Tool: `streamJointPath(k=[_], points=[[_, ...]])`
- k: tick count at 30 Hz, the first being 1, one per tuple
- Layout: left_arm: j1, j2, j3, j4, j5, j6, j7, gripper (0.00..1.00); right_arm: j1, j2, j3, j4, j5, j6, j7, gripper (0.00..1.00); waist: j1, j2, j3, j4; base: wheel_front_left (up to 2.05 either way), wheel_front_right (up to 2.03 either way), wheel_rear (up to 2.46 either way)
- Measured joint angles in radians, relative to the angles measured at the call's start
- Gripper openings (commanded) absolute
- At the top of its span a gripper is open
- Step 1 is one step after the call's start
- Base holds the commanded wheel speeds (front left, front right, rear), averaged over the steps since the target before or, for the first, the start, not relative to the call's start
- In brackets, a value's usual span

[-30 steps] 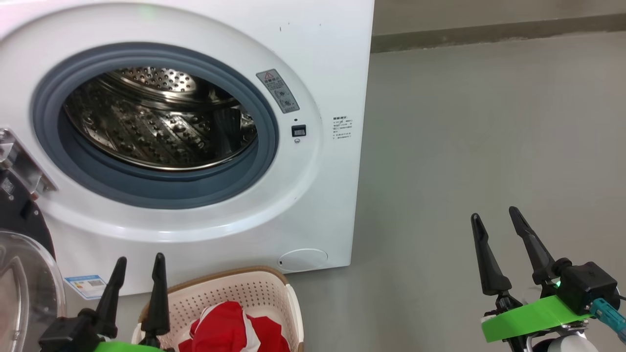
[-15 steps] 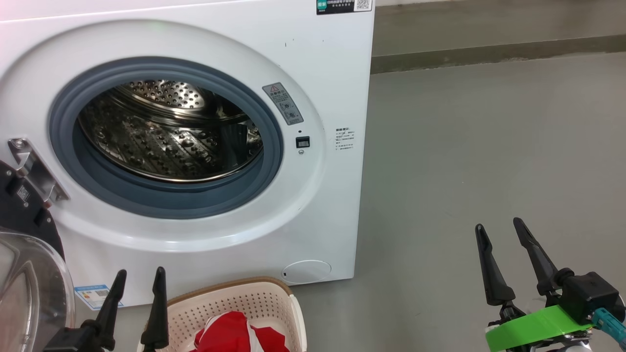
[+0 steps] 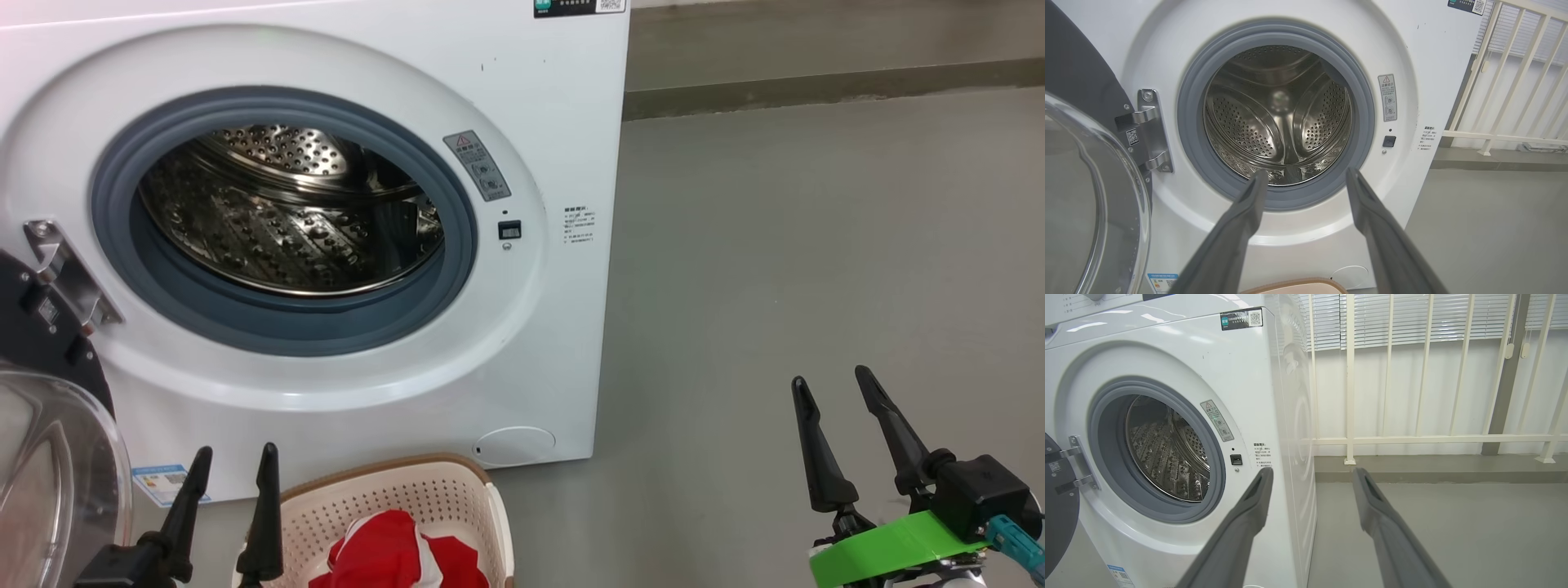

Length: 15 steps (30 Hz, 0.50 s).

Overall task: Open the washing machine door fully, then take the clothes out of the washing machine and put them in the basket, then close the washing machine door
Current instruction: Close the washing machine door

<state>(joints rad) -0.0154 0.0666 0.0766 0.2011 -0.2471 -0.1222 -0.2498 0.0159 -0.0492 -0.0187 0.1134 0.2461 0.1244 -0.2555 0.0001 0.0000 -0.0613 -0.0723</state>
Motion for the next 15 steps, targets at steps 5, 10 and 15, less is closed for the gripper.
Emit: streamJointPath(k=[5,10,15], points=[[0.0,-0.001,-0.004,0.0,0.0,0.0,0.0,1.0,0.0,-0.001,0.002,0.003,0.0,0.0,0.0,1.0,0.0,0.0,0.002,0.0,-1.52,1.52,0.0],[0.0,-0.001,-0.018,-0.001,-0.002,0.0,0.0,1.0,0.0,-0.002,0.006,0.007,0.006,0.0,0.0,1.0,0.0,0.0,0.004,-0.001,-2.04,2.04,0.0],[0.0,0.0,-0.021,-0.008,-0.002,0.0,0.0,1.0,0.0,-0.004,0.007,0.009,0.009,0.0,0.0,1.0,0.0,0.0,0.008,0.0,-1.61,1.61,0.0]])
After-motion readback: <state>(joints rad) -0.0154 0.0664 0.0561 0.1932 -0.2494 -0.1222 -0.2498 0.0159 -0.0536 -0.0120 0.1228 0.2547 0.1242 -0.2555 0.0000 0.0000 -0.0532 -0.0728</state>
